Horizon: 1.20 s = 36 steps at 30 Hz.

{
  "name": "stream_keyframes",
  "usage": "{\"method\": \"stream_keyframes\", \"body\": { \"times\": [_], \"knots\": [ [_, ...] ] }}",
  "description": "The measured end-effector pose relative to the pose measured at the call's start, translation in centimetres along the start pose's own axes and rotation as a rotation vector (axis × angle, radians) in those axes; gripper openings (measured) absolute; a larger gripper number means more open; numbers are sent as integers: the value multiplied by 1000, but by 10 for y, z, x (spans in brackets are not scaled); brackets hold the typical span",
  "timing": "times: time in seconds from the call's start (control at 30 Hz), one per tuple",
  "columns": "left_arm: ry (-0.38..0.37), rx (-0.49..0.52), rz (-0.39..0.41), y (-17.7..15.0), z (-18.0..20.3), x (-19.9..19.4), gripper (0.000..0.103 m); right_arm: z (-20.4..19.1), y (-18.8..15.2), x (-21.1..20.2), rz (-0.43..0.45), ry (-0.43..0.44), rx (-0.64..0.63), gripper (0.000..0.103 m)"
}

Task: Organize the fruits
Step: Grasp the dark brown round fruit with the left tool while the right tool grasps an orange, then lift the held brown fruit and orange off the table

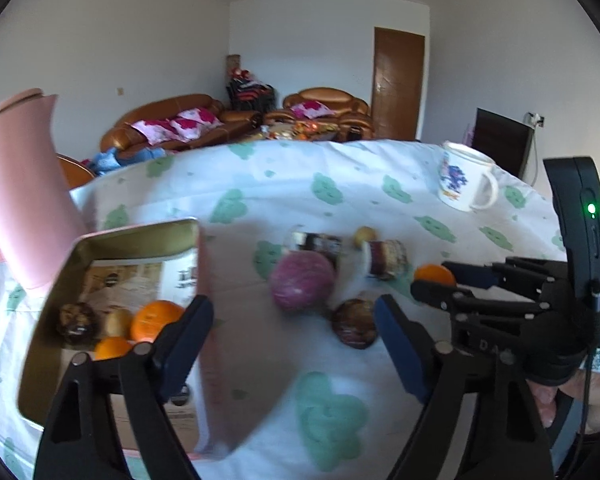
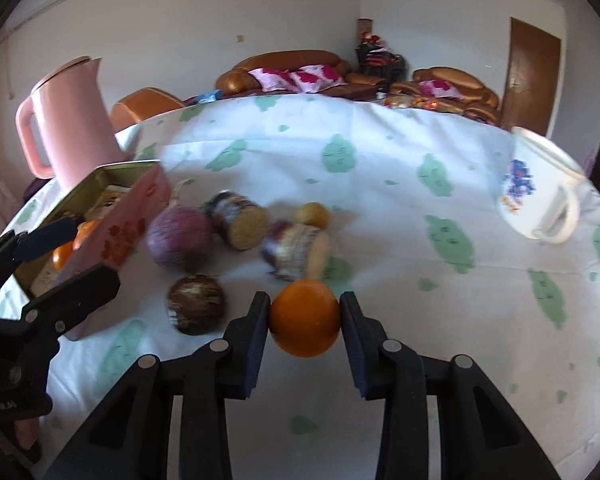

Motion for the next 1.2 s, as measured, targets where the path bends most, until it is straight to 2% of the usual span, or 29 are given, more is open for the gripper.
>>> {"method": "stream_keyframes", "body": {
  "times": [0.1, 0.23, 0.33, 0.5, 0.63, 0.7, 0.73, 0.97, 1.2],
  "knots": [
    [-29, 19, -44, -5, 14, 10, 79, 14, -3, 1, -10, -11, 32, 38],
    [-54, 42, -107, -12, 29, 25, 64, 22, -5, 0, -8, 1, 63, 38],
    [-76, 29, -154, -16, 32, 34, 58, 23, -4, -1, -1, 1, 70, 38],
    [-100, -10, -213, -20, 31, 44, 51, 30, -6, 0, 1, 27, 116, 38],
    [-114, -32, -251, -22, 31, 53, 51, 27, -6, 0, 3, 37, 106, 38],
    [-118, -42, -271, -23, 31, 58, 45, 26, -6, 1, -2, 54, 105, 38],
    [-118, -42, -277, -24, 31, 59, 42, 26, -6, 2, -2, 63, 107, 38],
    [-129, -56, -269, -23, 31, 59, 41, 26, -6, 0, 9, 87, 114, 38],
    [-120, -47, -222, -18, 31, 50, 41, 25, -4, -6, 43, 90, 108, 38]
  ]
}}
Point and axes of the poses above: each gripper's, at about its wrist camera, not at the fingertips, and x roughly the way its jaws point, z to its right, y to its top, the point moved 6 cm from there along x, roughly the way its jaws point, and after that the axes turned 10 degrees about -x, right-handed, at the moved point
